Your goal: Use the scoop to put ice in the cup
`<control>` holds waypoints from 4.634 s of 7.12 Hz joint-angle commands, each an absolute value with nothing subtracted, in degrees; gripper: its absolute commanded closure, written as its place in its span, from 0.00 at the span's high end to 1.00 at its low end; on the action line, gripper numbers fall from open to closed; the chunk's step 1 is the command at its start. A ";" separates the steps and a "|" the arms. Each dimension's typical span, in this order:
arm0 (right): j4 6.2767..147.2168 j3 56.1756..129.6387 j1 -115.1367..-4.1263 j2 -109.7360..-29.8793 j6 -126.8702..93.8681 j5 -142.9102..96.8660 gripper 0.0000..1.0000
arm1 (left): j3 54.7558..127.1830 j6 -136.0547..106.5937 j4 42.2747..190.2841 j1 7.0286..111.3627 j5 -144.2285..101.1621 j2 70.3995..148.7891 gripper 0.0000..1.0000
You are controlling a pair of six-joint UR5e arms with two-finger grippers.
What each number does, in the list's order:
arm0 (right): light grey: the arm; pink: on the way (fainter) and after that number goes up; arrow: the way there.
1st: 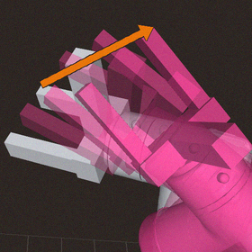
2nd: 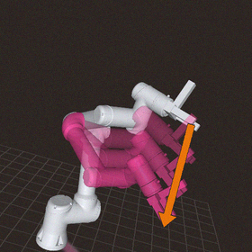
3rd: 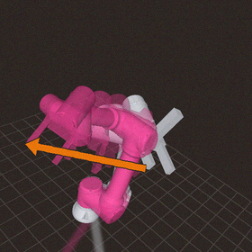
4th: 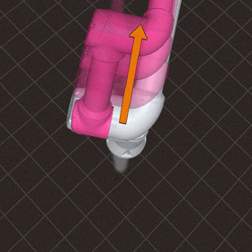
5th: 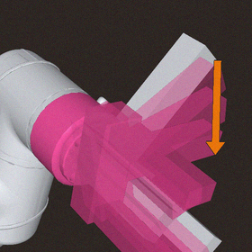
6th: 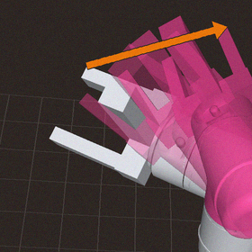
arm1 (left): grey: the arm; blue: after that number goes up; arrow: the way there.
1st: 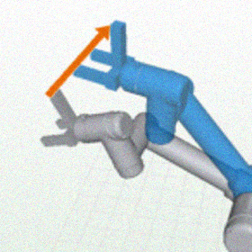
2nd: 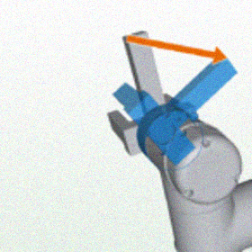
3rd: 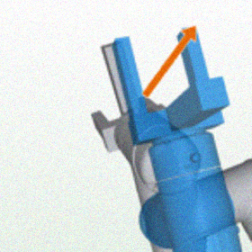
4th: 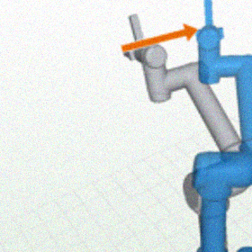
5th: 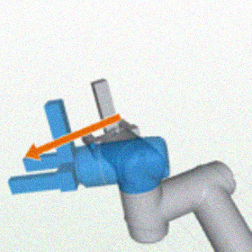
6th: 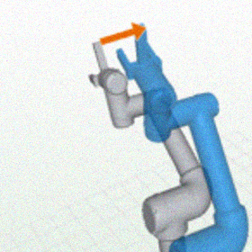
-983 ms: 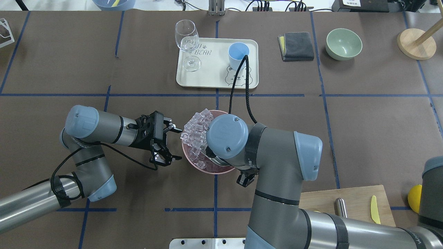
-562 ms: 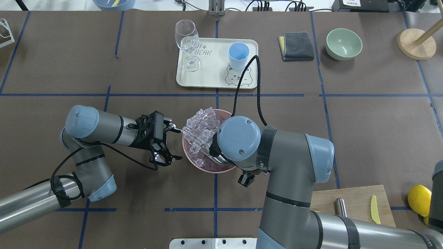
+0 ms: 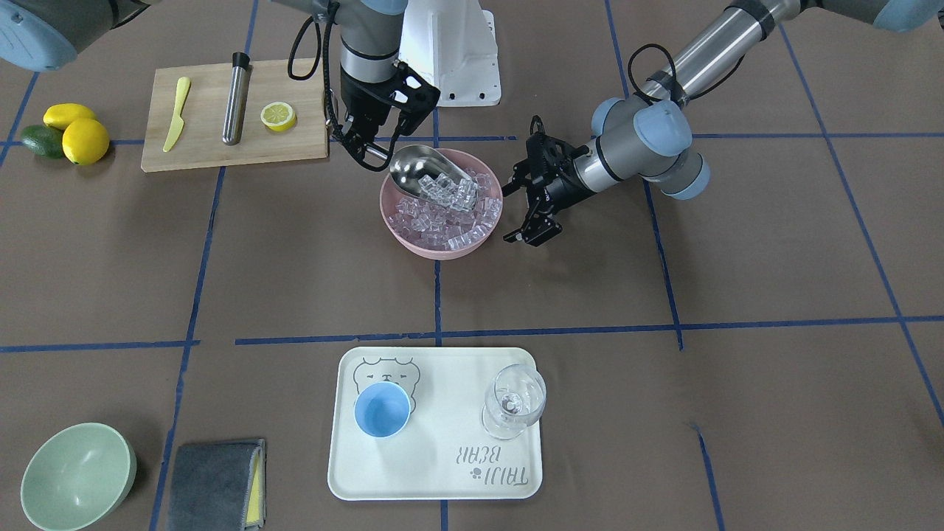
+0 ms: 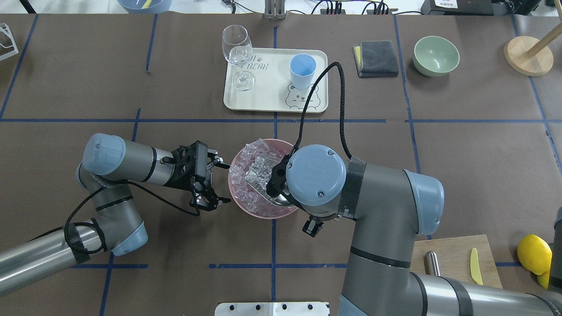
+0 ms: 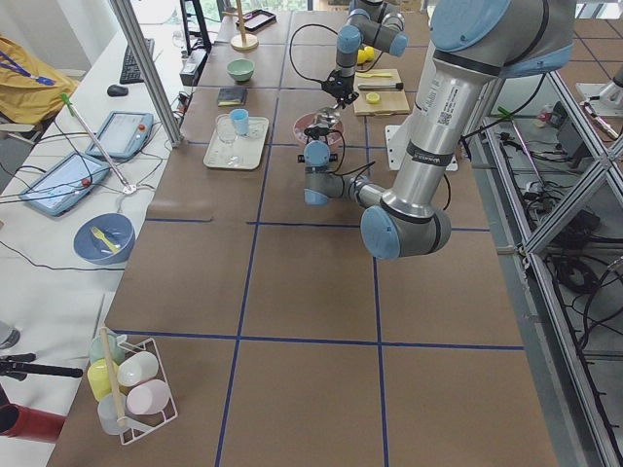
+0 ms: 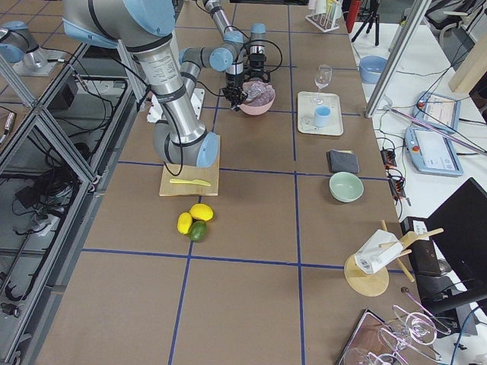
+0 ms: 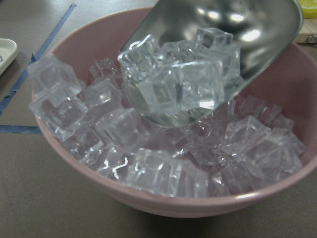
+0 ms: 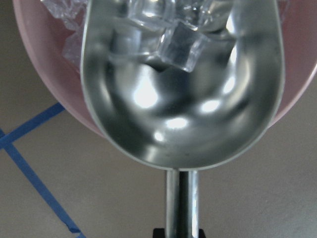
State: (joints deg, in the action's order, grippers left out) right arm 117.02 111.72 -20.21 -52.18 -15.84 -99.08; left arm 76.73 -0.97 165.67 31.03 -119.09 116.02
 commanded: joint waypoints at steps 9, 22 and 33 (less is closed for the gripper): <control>115.84 107.96 -40.48 -52.03 -11.12 -107.56 0.00 | 76.82 -0.97 165.76 31.03 -119.09 116.19 1.00; 128.39 79.28 -48.96 -35.34 9.82 -113.73 0.00 | 77.17 -0.70 165.76 31.03 -119.18 116.19 1.00; 136.32 67.59 -51.33 -25.93 18.45 -113.82 0.00 | 77.17 -0.70 165.76 31.03 -119.18 116.19 1.00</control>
